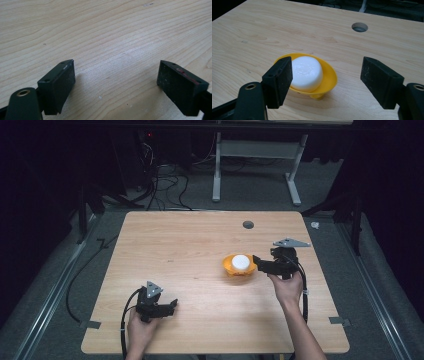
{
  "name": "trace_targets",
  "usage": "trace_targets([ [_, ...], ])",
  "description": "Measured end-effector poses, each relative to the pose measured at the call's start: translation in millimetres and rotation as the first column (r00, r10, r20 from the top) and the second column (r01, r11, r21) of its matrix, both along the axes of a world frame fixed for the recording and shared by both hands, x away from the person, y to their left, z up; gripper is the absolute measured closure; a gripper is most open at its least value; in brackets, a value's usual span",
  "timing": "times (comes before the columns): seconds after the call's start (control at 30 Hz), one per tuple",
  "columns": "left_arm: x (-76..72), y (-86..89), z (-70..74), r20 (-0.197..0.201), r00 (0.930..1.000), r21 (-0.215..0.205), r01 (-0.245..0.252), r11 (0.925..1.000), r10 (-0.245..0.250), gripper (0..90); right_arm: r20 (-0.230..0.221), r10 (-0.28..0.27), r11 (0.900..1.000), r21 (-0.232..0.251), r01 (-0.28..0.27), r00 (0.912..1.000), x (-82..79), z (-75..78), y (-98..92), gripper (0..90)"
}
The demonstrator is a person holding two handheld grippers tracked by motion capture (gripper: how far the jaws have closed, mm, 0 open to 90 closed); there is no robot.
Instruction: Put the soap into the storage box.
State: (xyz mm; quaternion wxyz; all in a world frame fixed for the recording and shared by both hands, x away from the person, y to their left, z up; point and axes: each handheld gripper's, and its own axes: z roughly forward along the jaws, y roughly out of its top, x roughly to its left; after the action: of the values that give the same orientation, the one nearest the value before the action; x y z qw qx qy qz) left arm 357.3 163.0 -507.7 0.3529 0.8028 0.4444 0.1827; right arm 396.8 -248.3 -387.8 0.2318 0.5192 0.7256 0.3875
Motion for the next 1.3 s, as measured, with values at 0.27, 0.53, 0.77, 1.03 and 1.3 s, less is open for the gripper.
trace_targets([
  [0.27,0.0,0.0,0.0,0.000,1.0000,0.000,-0.001,1.0000,0.001,15.4,0.016,-0.014,1.000,0.022,0.014,0.9998,-8.4,4.1,-10.3,27.0],
  [0.53,0.0,0.0,0.0,0.000,1.0000,0.000,-0.001,1.0000,0.001,15.4,0.028,-0.028,0.999,0.035,0.027,0.9992,-16.3,3.8,-20.1,27.3],
  [0.77,0.0,0.0,0.0,0.000,1.0000,0.000,-0.001,1.0000,0.001,15.4,0.044,-0.037,0.998,0.047,0.035,0.9983,-22.6,4.2,-29.0,27.4],
  [1.03,-0.2,-0.1,0.0,0.000,1.0000,0.000,-0.004,1.0000,0.004,15.4,0.050,-0.046,0.997,0.063,0.042,0.9977,-32.9,2.0,-35.7,27.6],
  [1.3,-0.4,-0.1,0.0,0.000,1.0000,0.001,-0.004,1.0000,0.004,15.4,0.060,-0.053,0.996,0.070,0.049,0.9968,-44.1,0.7,-43.3,27.8],
])
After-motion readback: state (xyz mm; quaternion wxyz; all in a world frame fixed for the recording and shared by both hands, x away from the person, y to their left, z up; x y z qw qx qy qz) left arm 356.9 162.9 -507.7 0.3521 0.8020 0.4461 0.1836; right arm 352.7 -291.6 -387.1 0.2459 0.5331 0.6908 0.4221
